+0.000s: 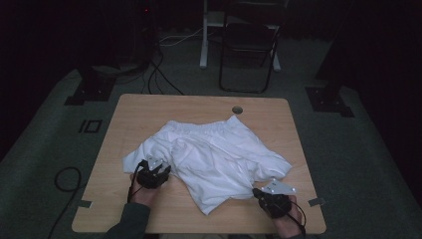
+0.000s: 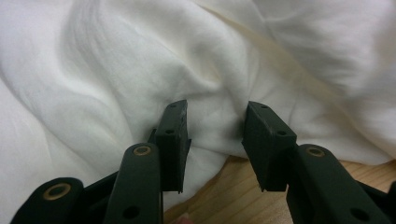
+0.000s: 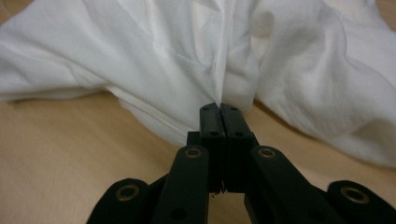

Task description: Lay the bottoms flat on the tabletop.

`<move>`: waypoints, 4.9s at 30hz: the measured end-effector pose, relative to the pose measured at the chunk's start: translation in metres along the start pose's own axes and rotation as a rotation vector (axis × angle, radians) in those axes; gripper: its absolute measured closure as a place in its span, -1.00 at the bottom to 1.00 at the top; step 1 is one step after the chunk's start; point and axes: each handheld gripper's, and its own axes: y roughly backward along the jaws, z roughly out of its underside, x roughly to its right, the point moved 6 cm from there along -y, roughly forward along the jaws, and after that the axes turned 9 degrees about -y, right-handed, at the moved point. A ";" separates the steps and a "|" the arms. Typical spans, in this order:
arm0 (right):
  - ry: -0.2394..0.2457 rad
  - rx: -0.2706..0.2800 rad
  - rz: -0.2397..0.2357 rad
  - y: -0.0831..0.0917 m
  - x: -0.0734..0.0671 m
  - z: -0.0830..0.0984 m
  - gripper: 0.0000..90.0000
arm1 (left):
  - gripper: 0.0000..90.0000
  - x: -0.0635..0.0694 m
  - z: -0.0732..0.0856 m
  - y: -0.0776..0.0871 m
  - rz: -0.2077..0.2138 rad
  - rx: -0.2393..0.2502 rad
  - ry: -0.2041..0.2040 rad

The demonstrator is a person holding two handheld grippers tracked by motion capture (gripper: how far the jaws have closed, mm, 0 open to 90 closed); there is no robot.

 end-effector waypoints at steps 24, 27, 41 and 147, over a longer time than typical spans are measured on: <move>-0.061 0.157 0.026 -0.013 0.031 -0.047 0.49 | 0.23 0.009 -0.031 0.045 0.017 0.065 -0.026; -0.087 0.143 0.040 -0.031 0.040 -0.052 0.47 | 0.18 0.020 -0.044 0.045 0.050 0.092 -0.072; -0.094 0.055 0.012 -0.057 0.040 -0.036 0.36 | 0.07 0.064 -0.082 0.022 0.139 0.117 -0.142; -0.074 -0.044 0.069 -0.025 0.055 -0.003 0.38 | 0.44 0.014 0.026 0.076 0.124 -0.014 -0.104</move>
